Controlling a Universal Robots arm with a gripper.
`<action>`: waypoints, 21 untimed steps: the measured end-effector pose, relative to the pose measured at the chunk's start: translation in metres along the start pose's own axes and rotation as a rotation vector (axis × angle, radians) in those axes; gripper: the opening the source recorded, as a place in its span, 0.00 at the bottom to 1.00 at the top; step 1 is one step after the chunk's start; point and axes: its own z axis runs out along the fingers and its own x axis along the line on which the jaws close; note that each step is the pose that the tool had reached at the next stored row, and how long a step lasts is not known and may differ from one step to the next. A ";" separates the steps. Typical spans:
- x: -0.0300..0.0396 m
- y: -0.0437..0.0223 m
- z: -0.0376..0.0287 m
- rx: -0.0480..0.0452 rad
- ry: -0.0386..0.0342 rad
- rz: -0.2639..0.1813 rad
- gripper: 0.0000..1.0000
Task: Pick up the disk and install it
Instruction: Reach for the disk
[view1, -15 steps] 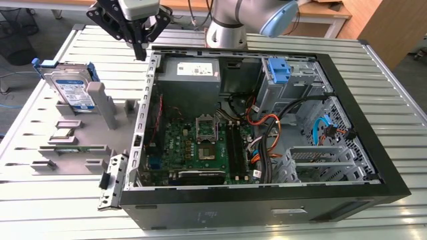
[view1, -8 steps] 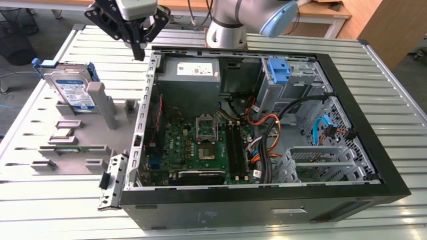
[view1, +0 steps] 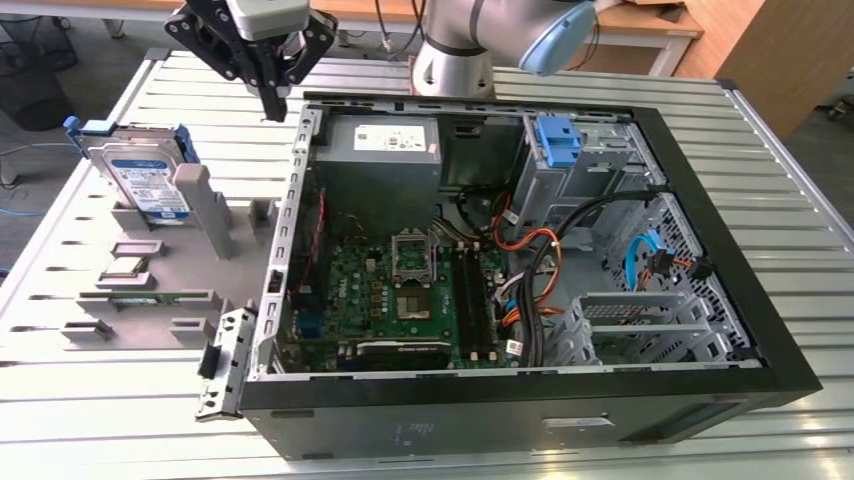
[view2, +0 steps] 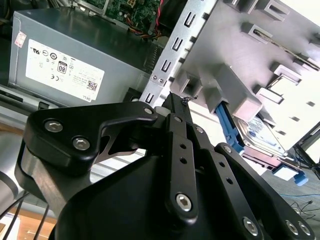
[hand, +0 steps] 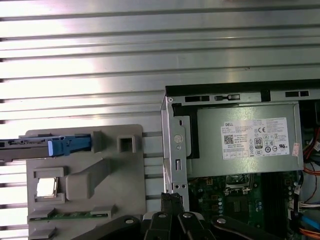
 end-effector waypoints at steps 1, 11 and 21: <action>0.0004 0.0000 0.0000 0.0000 0.0000 0.000 0.11; 0.0065 -0.0005 -0.0002 0.0001 0.0000 0.000 0.11; 0.0145 -0.0011 -0.0004 0.0000 0.0000 0.000 0.11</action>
